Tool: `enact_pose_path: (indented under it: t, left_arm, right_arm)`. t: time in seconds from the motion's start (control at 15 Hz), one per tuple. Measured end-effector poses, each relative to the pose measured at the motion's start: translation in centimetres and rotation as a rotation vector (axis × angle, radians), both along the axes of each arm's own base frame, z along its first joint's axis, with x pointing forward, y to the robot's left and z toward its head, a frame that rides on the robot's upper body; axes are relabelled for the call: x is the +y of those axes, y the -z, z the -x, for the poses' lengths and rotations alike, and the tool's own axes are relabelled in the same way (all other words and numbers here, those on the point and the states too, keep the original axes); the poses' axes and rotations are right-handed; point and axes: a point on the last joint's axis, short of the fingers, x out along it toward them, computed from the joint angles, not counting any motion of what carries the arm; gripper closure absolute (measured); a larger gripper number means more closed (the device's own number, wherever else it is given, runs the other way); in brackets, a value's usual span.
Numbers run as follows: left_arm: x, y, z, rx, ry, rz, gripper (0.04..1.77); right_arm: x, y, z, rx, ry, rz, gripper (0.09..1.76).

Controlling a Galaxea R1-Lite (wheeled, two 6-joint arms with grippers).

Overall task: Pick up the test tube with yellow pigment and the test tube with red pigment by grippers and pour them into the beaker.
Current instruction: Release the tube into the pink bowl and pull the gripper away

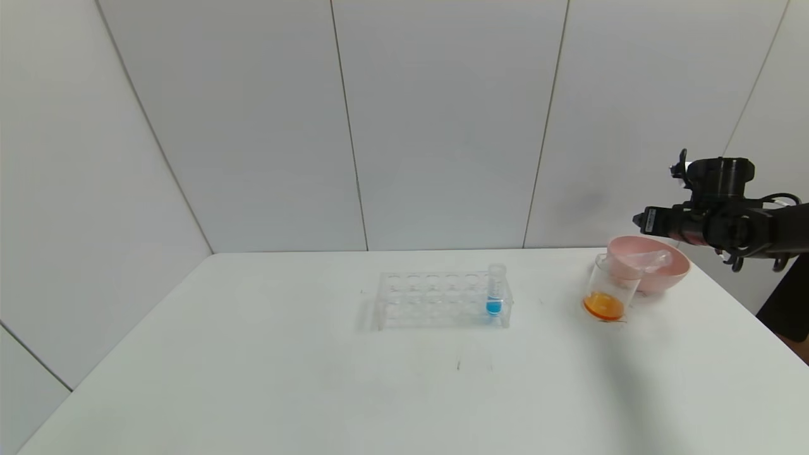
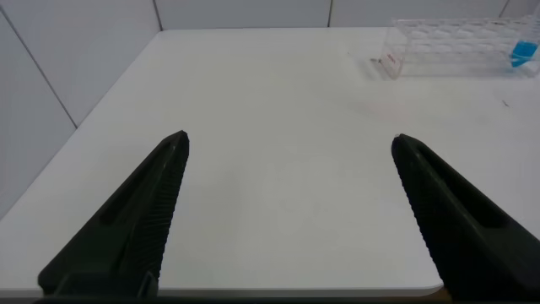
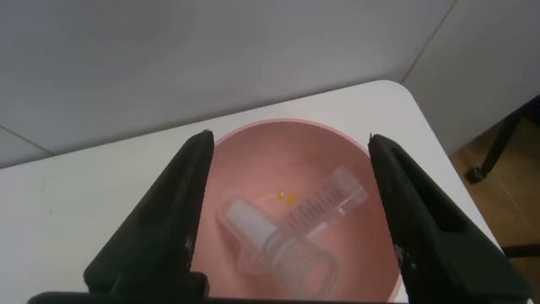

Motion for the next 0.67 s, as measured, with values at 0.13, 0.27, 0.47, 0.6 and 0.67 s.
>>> enact_pose_path:
  t: [0.13,0.27,0.47,0.6,0.67]
  left_arm:
    - [0.0,0.0,0.0,0.000,0.000,0.000,0.09]
    - [0.0,0.0,0.0,0.000,0.000,0.000,0.09]
    - [0.0,0.0,0.0,0.000,0.000,0.000,0.09]
    - [0.0,0.0,0.0,0.000,0.000,0.000,0.09]
    - [0.0,0.0,0.0,0.000,0.000,0.000,0.09]
  right_arm:
    - [1.0,-0.8,0.3,-0.009,-0.016,-0.010,0.44]
    - [3.4,-1.8,0.7,-0.029,-0.057,-0.026,0.37]
    - [7.7,-3.0,2.7,-0.026,-0.138,-0.036,0.30]
    - [10.5,-4.0,5.0,-0.023,-0.186,-0.037,0.26]
    - [11.7,-4.5,6.3,-0.026,-0.212,-0.039,0.25]
